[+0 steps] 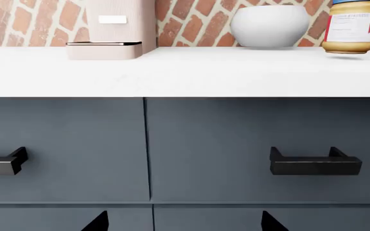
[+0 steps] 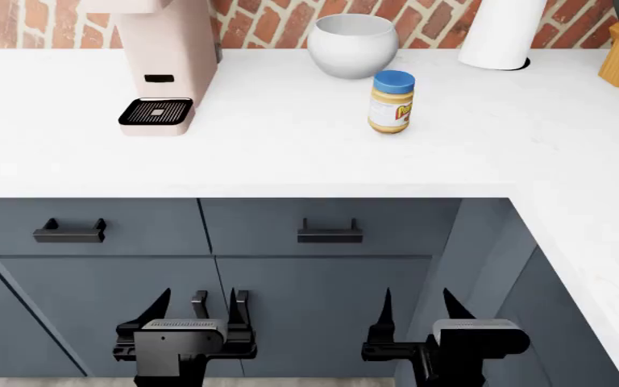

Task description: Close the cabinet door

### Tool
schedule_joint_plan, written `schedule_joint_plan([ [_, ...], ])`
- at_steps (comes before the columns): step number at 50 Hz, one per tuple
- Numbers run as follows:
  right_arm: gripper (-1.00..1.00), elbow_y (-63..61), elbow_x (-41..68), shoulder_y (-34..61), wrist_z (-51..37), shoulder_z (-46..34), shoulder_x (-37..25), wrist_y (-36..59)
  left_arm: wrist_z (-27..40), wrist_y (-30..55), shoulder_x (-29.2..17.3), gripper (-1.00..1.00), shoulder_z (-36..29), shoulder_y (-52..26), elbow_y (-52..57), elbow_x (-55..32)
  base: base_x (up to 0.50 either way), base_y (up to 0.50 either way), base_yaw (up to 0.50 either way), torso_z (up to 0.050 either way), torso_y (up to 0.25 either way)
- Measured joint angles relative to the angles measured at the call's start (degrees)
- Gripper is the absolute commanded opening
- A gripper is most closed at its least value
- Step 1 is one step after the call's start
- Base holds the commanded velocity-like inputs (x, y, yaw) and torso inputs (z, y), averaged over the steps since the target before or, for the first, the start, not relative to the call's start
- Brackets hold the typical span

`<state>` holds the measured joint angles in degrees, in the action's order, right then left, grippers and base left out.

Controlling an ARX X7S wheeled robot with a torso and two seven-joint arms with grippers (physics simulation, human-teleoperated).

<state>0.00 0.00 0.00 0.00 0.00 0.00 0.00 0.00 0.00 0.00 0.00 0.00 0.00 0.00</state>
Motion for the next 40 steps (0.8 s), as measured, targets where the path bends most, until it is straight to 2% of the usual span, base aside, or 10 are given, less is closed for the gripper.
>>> schedule_joint_plan([
  [21, 1.00, 0.82, 3.15, 0.52, -2.14, -3.57, -2.63, 1.49, 3.00, 0.30, -2.52, 1.00, -2.78, 0.13, 2.17, -2.18, 0.00, 0.00, 0.00, 0.000, 0.000],
  [30, 1.00, -14.00, -0.68, 1.07, -3.98, -5.42, -4.77, 6.71, 4.02, 6.03, -3.73, 1.00, -4.62, -2.05, 18.13, -2.40, 0.00, 0.00, 0.00, 0.000, 0.000],
  [40, 1.00, -35.62, -2.18, 8.89, -4.09, -5.33, -5.63, 21.72, 5.68, 18.49, -3.59, 1.00, -7.09, -10.64, 35.59, -4.22, 0.00, 0.00, 0.00, 0.000, 0.000],
])
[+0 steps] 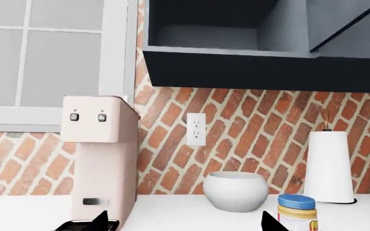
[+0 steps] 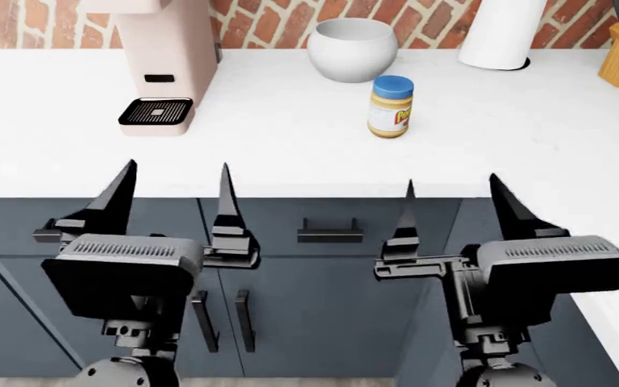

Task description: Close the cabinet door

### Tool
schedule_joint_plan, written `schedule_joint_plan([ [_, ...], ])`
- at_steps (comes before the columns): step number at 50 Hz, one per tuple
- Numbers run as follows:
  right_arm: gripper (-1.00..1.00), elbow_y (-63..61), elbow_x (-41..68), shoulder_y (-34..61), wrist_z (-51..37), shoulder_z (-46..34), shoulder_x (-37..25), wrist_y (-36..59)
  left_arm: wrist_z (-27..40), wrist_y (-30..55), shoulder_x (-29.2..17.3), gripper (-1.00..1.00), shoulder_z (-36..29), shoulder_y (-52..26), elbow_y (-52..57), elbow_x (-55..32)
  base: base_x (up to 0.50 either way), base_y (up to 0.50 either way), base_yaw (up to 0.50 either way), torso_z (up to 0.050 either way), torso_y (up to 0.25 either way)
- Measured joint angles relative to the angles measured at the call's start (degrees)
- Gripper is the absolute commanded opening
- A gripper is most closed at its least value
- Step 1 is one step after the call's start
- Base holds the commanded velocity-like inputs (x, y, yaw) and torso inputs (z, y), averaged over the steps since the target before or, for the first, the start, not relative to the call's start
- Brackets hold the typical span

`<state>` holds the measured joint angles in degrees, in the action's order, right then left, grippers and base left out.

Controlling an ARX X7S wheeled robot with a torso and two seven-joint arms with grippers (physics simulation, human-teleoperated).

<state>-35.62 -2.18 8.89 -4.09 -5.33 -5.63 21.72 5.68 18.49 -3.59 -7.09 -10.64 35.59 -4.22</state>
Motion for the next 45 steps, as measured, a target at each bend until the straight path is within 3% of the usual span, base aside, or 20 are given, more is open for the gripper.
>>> schedule_joint_plan([
  [7, 1.00, -12.19, -1.09, 7.93, 0.70, -0.20, 0.55, 11.16, 2.63, 9.57, -1.53, 1.00, -1.49, -7.51, 11.75, -2.66, 0.00, 0.00, 0.00, 0.000, 0.000],
  [12, 1.00, -17.00, -3.14, 12.82, 3.04, -0.03, 2.52, 15.74, 16.00, 9.98, -11.91, 1.00, -6.97, -16.02, 16.71, -12.76, 0.00, 0.00, 0.00, 0.000, 0.000],
  [19, 1.00, -20.74, -3.12, 17.11, 3.99, 0.42, 4.05, 18.41, 39.99, 0.64, -31.00, 1.00, -28.25, -37.68, 20.61, -25.76, 0.00, 0.00, 0.00, 0.000, 0.000],
  [26, 1.00, -22.58, -1.51, 17.97, 4.57, 1.42, 4.75, 17.95, 57.52, -8.91, -42.88, 1.00, -52.35, -59.32, 22.55, -31.57, 0.00, 0.00, 0.00, 0.000, 0.000],
  [34, 1.00, -23.58, -0.15, 18.22, 5.06, 1.99, 5.06, 17.60, 68.85, -15.05, -49.13, 1.00, -69.91, -74.32, 23.47, -34.34, 0.00, 0.00, 0.00, 0.000, 0.000],
  [45, 1.00, -24.11, 0.38, 18.44, 5.87, 2.11, 5.18, 17.85, 75.25, -18.96, -52.33, 1.00, -80.87, -82.77, 23.53, -35.43, 0.00, -0.24, 0.00, 0.000, 0.000],
])
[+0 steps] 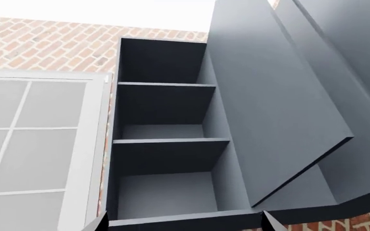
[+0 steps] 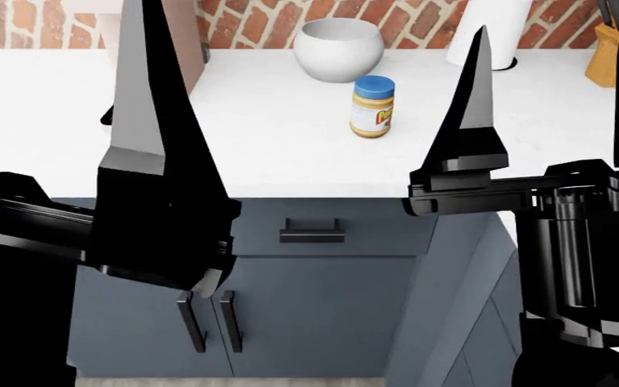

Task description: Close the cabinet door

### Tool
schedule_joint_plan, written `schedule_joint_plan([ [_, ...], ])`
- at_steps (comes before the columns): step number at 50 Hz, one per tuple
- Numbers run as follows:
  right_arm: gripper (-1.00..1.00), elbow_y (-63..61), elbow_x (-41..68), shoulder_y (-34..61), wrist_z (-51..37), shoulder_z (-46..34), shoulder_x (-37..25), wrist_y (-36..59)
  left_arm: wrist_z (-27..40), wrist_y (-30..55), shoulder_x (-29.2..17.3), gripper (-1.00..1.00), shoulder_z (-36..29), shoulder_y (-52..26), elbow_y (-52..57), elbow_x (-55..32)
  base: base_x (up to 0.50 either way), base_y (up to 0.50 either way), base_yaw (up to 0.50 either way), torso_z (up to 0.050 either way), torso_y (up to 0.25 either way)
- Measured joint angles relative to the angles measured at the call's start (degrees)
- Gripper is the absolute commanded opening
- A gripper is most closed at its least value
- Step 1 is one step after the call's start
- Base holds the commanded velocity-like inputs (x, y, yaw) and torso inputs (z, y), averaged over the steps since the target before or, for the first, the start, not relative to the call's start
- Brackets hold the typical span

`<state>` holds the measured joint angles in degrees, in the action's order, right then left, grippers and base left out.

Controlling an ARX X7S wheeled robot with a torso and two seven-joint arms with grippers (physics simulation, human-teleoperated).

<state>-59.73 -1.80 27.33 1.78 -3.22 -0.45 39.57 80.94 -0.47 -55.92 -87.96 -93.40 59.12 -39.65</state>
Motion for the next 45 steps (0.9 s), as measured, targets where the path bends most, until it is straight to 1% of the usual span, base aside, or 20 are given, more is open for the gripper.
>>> schedule_joint_plan([
  [10, 1.00, -0.17, -0.72, -0.48, 0.85, -0.37, 0.19, -0.73, 1.87, -1.50, -0.74, 1.00, -3.86, -1.94, -0.55, 0.20, 0.03, 0.00, 0.00, 0.000, 0.000],
  [23, 1.00, -0.26, 0.25, -0.70, 0.77, 0.03, 0.10, -1.36, 2.59, -1.82, -0.81, 1.00, -5.52, -2.59, -0.76, 0.33, 0.50, 0.00, 0.00, 0.000, 0.000],
  [42, 1.00, -0.26, 0.18, -1.16, 1.02, -0.11, 0.15, -1.89, 2.67, -1.90, -0.62, 1.00, -5.93, -2.37, -1.04, 0.06, 0.50, 0.00, 0.00, 0.000, 0.001],
  [45, 1.00, -0.14, 0.07, -1.25, 1.07, -0.22, 0.17, -2.01, 2.68, -1.82, -0.59, 1.00, -5.97, -2.24, -1.12, 0.13, 0.13, 0.00, 0.00, 0.032, 0.000],
])
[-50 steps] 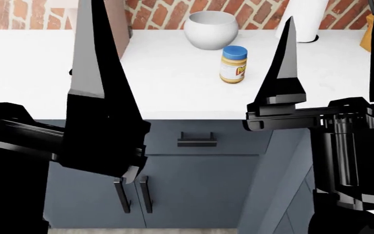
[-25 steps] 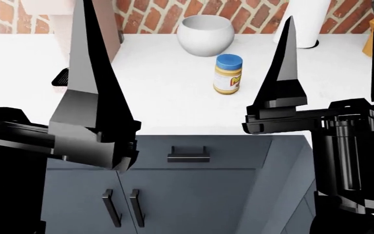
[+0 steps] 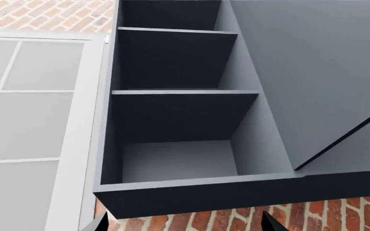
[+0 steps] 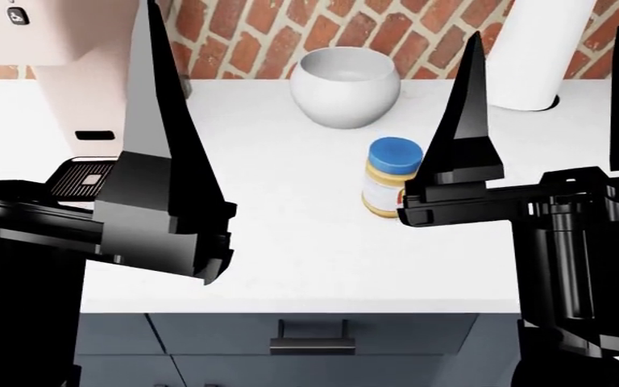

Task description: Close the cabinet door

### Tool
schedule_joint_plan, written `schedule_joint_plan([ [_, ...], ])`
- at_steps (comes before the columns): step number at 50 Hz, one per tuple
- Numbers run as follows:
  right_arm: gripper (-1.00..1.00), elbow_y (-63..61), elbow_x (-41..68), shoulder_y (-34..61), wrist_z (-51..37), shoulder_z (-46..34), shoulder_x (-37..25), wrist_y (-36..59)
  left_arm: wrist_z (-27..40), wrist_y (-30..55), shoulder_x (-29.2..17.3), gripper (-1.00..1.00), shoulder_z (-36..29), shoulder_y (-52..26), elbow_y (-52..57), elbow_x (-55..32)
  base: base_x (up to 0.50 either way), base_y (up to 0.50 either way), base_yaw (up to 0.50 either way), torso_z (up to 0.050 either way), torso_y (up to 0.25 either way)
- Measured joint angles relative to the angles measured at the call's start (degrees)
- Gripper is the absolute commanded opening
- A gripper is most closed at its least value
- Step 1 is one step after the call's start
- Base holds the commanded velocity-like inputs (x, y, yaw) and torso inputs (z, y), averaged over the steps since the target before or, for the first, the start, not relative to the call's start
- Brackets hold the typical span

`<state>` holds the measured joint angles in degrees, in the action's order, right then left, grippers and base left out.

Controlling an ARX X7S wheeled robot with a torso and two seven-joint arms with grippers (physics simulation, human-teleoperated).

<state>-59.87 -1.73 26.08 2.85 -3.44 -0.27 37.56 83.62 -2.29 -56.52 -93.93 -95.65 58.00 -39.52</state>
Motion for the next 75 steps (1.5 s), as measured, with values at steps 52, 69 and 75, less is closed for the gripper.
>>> schedule_joint_plan([
  [52, 1.00, -0.05, -1.44, -0.67, 0.78, -0.72, 0.12, -0.52, -0.62, -1.00, 0.36, 1.00, -0.61, 0.62, -0.08, 1.56, 0.07, 0.00, 0.00, 0.037, 0.000],
  [69, 1.00, 1.69, 39.54, 14.09, -40.31, -15.61, -43.79, -27.60, -0.76, -0.90, 0.79, 1.00, -0.67, 1.61, -0.53, 1.98, 0.00, 0.00, 0.00, 0.000, 0.000],
  [75, 1.00, 4.87, 52.64, 12.40, -48.87, -16.63, -55.66, -40.50, -0.79, -0.76, 0.86, 1.00, -0.58, 1.79, -0.55, 2.02, 0.00, 0.00, 0.00, 0.000, 0.000],
])
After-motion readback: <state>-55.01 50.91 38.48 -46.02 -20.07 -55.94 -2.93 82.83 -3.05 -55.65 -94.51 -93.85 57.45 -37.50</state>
